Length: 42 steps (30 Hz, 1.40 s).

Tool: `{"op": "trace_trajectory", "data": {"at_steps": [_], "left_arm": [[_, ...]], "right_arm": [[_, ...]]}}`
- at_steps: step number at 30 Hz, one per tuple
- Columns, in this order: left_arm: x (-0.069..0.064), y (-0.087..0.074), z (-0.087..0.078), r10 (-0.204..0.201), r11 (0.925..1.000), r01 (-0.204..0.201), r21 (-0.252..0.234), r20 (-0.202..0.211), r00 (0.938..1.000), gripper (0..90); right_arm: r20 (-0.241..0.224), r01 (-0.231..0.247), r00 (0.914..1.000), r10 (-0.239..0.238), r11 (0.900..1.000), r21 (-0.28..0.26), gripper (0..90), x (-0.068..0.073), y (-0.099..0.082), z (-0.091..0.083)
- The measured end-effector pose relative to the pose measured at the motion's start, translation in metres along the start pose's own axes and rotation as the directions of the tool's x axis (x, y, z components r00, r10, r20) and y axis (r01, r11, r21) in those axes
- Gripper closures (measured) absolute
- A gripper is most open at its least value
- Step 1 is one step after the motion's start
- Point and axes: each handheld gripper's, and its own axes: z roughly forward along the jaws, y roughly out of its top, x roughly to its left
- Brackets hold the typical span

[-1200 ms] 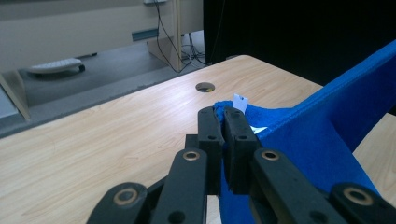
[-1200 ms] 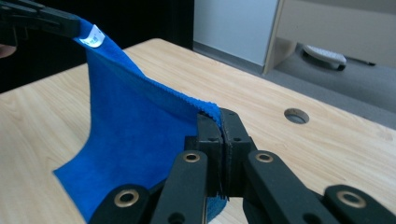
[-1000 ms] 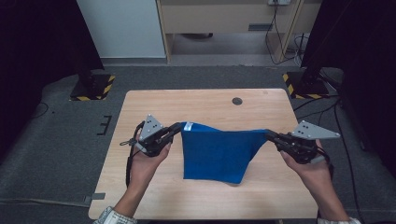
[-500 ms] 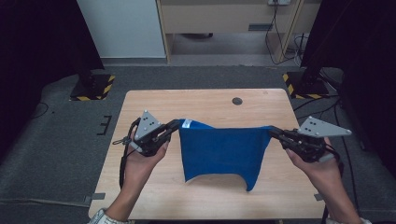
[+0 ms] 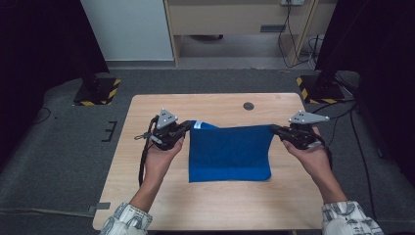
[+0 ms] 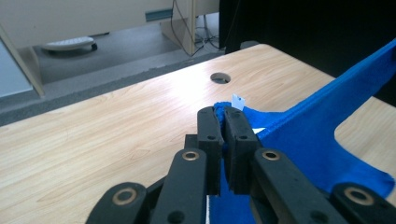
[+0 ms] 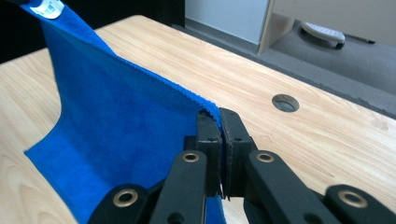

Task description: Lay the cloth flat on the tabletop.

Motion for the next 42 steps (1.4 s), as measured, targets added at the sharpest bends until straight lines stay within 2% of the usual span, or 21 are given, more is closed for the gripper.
{"op": "trace_trajectory", "data": {"at_steps": [9, 20, 28, 32, 36, 42], "left_arm": [[0.006, -0.009, 0.019, -0.005, 0.9996, 0.006, 0.028, -0.020, 0.9998, 85.2], [0.025, -0.022, 0.063, -0.032, 0.9955, 0.036, 0.088, -0.046, 0.9984, 85.0], [0.033, -0.024, 0.091, -0.020, 0.9921, 0.028, 0.122, -0.062, 0.9979, 85.1], [0.038, -0.024, 0.105, -0.029, 0.9897, 0.039, 0.138, -0.067, 0.9973, 85.1], [0.042, -0.028, 0.121, -0.031, 0.9848, 0.043, 0.169, -0.069, 0.9971, 85.1], [0.046, -0.031, 0.141, -0.042, 0.9833, 0.054, 0.174, -0.072, 0.9966, 85.1]], "right_arm": [[0.022, -0.013, 0.9997, 0.012, 0.9988, 0.048, 88.0, -0.010, -0.007, 0.024], [0.061, -0.043, 0.9975, 0.037, 0.9938, 0.103, 88.2, -0.019, -0.016, 0.052], [0.096, -0.067, 0.9940, 0.052, 0.9854, 0.156, 88.2, -0.030, -0.026, 0.075], [0.115, -0.099, 0.9901, 0.080, 0.9789, 0.178, 88.1, -0.037, -0.032, 0.086], [0.124, -0.118, 0.9876, 0.096, 0.9757, 0.184, 88.1, -0.042, -0.035, 0.095], [0.146, -0.162, 0.9801, 0.135, 0.9674, 0.195, 88.0, -0.051, -0.043, 0.101]]}}
